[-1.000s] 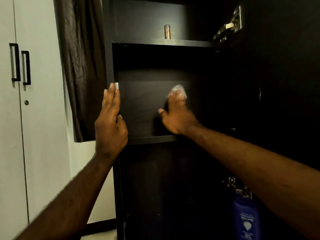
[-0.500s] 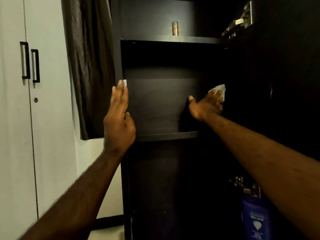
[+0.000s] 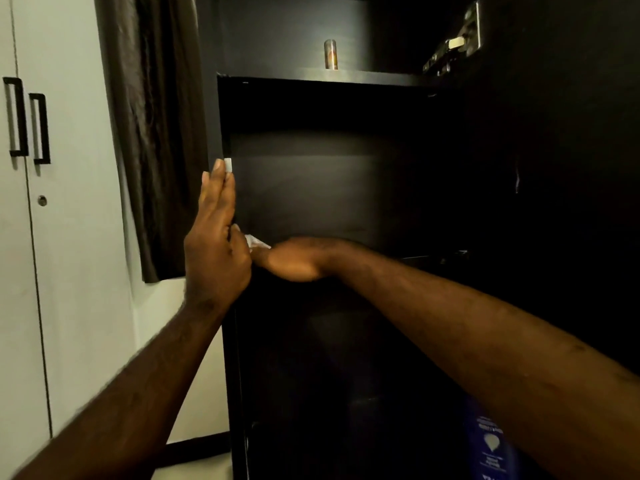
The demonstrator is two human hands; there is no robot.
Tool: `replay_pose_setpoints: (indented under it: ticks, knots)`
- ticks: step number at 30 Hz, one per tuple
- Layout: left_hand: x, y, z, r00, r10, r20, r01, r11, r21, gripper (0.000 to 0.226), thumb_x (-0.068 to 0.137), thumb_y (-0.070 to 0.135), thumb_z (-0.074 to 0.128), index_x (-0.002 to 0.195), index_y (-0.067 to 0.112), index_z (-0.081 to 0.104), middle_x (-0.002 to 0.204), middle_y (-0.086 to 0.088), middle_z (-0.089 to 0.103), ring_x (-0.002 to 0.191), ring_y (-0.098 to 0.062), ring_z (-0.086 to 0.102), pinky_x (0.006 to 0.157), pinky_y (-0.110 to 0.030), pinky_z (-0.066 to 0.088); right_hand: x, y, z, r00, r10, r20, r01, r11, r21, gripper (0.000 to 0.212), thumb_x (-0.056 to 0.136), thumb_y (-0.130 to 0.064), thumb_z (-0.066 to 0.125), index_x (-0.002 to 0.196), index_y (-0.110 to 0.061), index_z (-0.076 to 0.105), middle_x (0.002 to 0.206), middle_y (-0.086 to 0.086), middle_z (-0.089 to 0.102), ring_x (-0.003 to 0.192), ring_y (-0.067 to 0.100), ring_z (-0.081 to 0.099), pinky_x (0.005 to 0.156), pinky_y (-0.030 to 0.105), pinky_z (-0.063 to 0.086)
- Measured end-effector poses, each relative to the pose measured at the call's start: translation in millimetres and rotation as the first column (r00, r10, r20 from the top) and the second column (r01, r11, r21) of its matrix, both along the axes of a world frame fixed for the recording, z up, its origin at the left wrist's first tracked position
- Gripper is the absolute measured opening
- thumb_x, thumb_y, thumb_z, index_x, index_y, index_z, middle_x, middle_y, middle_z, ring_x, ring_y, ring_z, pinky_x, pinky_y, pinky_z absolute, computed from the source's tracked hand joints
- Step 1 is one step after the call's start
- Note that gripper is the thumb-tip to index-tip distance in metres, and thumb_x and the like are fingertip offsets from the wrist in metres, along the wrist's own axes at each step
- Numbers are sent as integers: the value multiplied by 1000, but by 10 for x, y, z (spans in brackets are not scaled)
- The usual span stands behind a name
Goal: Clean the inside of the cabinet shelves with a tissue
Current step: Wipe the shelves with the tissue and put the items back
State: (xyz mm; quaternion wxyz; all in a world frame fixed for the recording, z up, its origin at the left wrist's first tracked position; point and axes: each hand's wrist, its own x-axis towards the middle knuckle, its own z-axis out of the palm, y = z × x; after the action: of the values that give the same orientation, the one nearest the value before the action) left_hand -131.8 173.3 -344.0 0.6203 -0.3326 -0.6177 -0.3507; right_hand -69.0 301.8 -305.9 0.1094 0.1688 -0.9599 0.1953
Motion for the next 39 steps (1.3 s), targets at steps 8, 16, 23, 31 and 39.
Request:
replay_pose_setpoints:
  ticks: [8,16,23,31,39]
  knots:
    - [9,11,-8,1000,5,-15,-6,1000,-7,74,84,-23,45,152,1,30,162,-8,24,152,-24,17,123,-27,20,25,545,311,858,-466,-216,514,794,324,34,94,-41,53,113,-15,66,127,10,61,101,29,59,84,31,44]
    - [10,2,-15,1000,2,-11,-2,1000,7,75,84,-23,45,153,4,29,163,-7,24,152,-22,16,123,-26,18,-140,1167,150,662,-734,-154,748,633,197,55,94,-46,47,136,-10,56,144,12,51,129,31,52,104,36,43]
    - [-7,18,-18,1000,-4,-10,4,1000,9,73,86,-21,44,153,3,29,163,-7,23,152,-22,15,123,-28,19,-168,1178,-22,655,-681,-326,716,698,-18,48,90,-37,44,118,-2,63,130,19,59,120,34,54,107,37,39]
    - [-3,16,-14,1000,14,-9,-14,1000,9,73,86,-21,45,153,3,29,163,-8,24,152,-24,17,122,-22,16,-226,1295,-11,902,-97,-422,231,932,278,63,99,-25,42,157,-25,16,164,-10,4,149,12,18,121,32,19]
    - [0,10,-7,1000,9,-12,-9,1000,11,73,86,-21,46,153,4,29,163,-8,24,152,-24,17,121,-19,16,-145,1211,-34,913,-168,-373,237,960,147,53,95,-61,46,47,-45,60,43,-7,49,49,11,51,54,29,38]
